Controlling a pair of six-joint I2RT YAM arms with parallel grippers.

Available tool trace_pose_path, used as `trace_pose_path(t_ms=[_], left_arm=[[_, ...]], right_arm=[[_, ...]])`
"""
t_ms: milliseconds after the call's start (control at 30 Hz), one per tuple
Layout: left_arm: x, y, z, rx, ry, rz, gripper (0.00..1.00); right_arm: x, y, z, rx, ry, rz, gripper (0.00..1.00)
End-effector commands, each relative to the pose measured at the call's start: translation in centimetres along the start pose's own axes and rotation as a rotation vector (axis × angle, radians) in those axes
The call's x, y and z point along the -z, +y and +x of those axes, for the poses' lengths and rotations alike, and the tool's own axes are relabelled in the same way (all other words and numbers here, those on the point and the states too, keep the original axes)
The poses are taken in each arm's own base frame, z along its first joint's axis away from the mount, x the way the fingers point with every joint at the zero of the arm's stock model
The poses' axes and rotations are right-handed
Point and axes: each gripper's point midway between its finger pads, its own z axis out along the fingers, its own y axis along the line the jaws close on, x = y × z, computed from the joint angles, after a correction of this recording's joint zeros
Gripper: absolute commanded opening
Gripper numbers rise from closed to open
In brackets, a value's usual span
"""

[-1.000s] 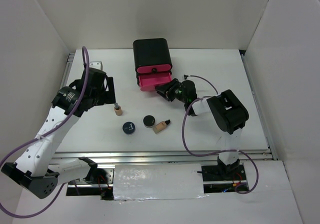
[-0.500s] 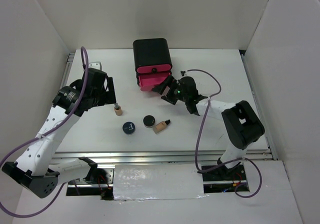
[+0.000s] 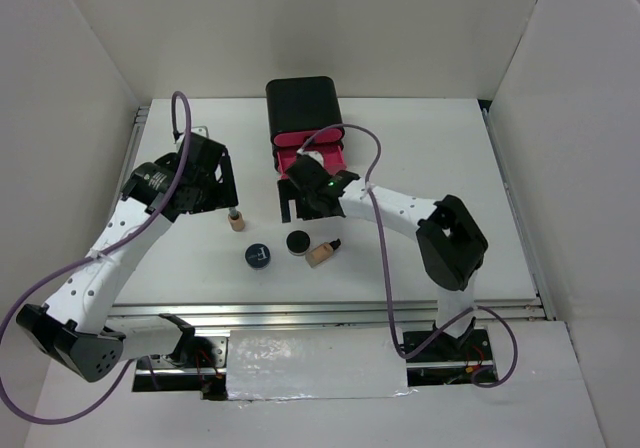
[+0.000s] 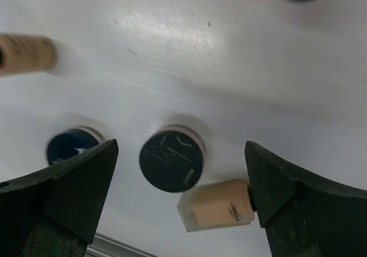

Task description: Organize the makeup

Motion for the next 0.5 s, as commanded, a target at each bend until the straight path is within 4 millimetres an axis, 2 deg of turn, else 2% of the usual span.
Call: trace_pose_path(t_ms=[0,167,333,467], left_arm=[[0.7,-0.3,-0.8,0.022,-0.026,0.022,0.99],[0.7,0.3,-0.7,0.001,-0.031,-0.001,0.99],[0.7,0.7,-0.6,-0.006,-0.037,-0.009,0.99],[0.4,0.7,-0.2,-0.017,-0.029,-0.010,0.99]], right_arm=[[0.2,-1.5,2.1,0.104,0.087,0.102,0.99],[-0.8,0.1,4.5,0.132,0.163,0.077,0.98],[-1.2,1.3,5.5,0.156,0.183,0.061,0.97],[-1.5,1.7,5.6,0.161,0.188,0.058,0.96]])
